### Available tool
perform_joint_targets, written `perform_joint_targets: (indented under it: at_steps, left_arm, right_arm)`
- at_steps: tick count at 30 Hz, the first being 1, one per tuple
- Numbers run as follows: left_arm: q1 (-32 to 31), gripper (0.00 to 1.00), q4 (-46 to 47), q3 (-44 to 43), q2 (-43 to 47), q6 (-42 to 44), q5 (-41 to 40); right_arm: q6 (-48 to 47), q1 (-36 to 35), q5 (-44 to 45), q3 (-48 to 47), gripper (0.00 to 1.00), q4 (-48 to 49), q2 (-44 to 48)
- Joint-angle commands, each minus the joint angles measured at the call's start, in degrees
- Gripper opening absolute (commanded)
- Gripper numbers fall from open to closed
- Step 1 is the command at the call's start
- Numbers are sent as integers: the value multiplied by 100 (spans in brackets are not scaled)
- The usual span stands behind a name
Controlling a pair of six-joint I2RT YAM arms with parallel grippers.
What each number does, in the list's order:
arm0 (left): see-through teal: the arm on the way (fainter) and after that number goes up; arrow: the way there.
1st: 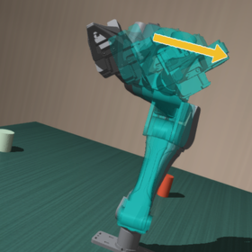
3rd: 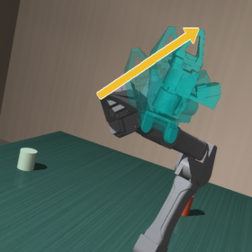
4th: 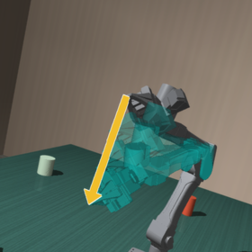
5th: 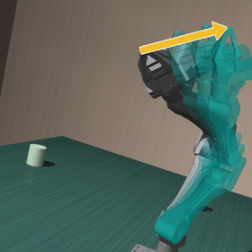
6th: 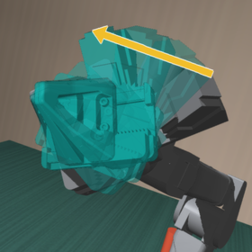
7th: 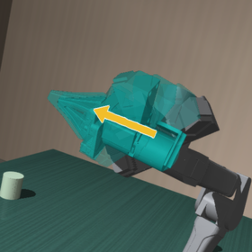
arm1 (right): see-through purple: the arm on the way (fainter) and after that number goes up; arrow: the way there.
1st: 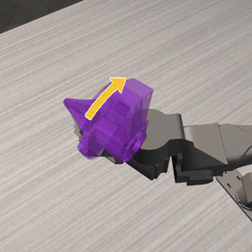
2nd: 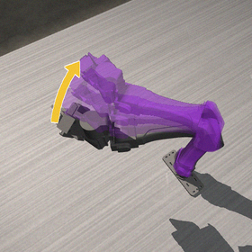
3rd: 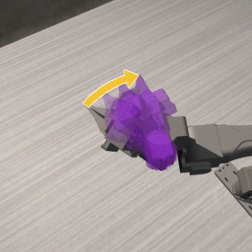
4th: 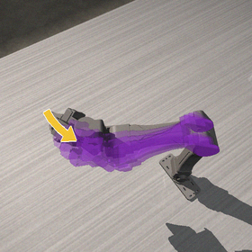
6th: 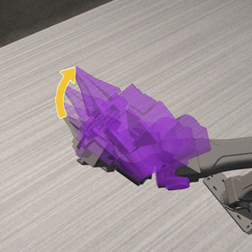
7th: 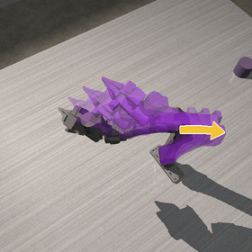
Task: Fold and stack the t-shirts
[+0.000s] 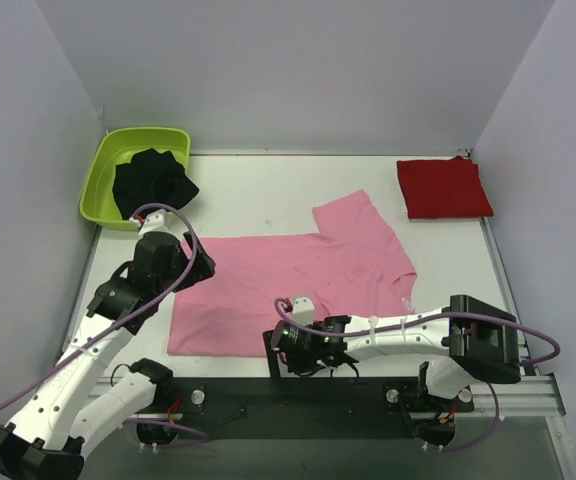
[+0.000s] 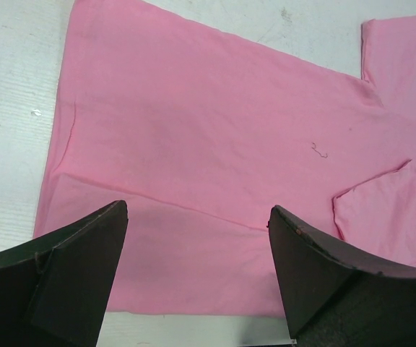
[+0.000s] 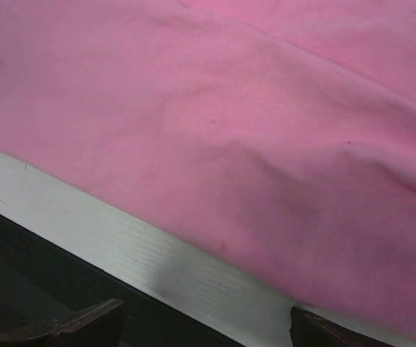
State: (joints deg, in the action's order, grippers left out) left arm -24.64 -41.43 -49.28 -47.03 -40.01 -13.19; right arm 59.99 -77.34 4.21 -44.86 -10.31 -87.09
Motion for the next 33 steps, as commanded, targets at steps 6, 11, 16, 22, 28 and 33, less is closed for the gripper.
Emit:
perform_joint_targets:
  at_steps: [6,11,16,22,28,33]
  left_arm:
    - [39,89,-75,-64,299,37,18]
    - [39,89,-102,-328,142,134,27]
    - [39,89,65,-653,-297,441,62]
    - [213,89,319,-1136,-1299,608,1]
    - [776,90,881,-1295,-2555,600,527]
    - [970,90,1497,-1137,-3207,573,792]
  right_arm:
    - [-134,-203,984,-505,100,-1130,463]
    - [-926,532,1627,-1366,100,-1834,841]
    - [-1884,2177,1461,-1648,100,-1809,1062]
    - [-2517,4222,907,-2324,100,-1387,730]
    - [-2624,5544,-103,-3545,100,-1308,-746]
    - [-2729,5993,-568,-4004,100,-1316,-1626]
